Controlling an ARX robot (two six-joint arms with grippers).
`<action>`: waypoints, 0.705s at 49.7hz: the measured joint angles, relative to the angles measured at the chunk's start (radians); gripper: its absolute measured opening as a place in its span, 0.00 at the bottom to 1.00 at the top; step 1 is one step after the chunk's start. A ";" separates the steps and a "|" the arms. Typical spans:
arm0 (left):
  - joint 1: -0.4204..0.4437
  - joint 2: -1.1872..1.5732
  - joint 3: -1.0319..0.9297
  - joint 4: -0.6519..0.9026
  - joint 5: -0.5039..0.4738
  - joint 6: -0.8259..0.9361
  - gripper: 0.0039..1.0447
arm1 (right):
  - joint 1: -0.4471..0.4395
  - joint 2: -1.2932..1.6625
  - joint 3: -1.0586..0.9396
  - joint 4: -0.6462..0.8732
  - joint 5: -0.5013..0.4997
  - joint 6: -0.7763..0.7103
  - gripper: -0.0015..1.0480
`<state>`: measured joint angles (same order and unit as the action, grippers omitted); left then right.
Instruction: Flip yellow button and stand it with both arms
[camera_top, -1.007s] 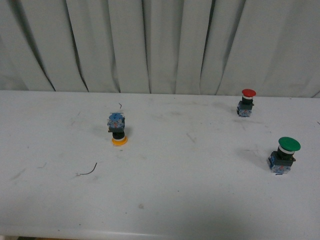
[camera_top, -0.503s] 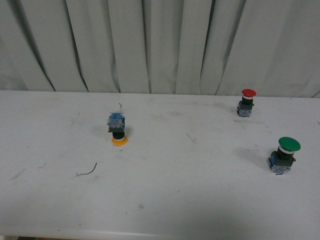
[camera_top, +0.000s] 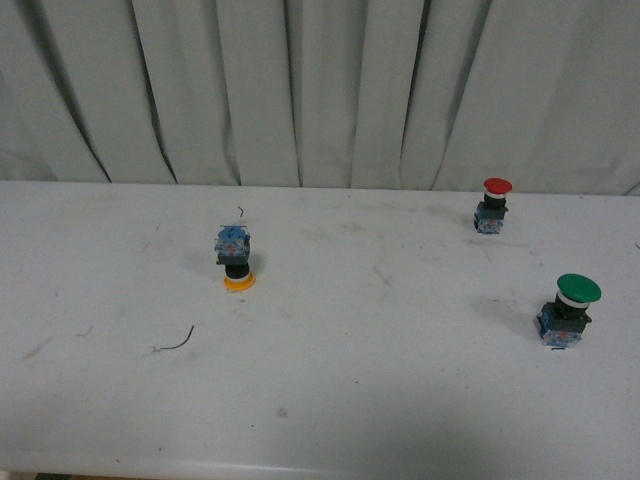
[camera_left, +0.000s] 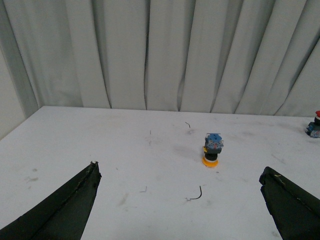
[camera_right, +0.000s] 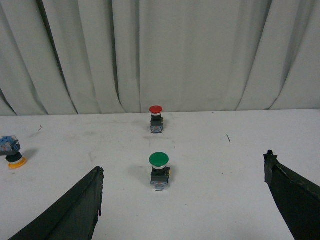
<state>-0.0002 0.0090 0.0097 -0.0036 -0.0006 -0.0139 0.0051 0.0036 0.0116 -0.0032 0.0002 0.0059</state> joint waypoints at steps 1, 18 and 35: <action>0.000 0.000 0.000 0.000 0.000 0.000 0.94 | 0.000 0.000 0.000 0.000 0.000 0.000 0.94; -0.022 0.201 0.107 -0.146 -0.122 -0.065 0.94 | 0.000 0.000 0.000 0.000 0.000 0.000 0.94; -0.058 1.012 0.329 0.510 -0.107 -0.084 0.94 | 0.000 0.000 0.000 0.000 0.000 0.000 0.94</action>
<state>-0.0578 1.0210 0.3389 0.5064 -0.1078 -0.0975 0.0051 0.0036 0.0116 -0.0036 0.0002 0.0055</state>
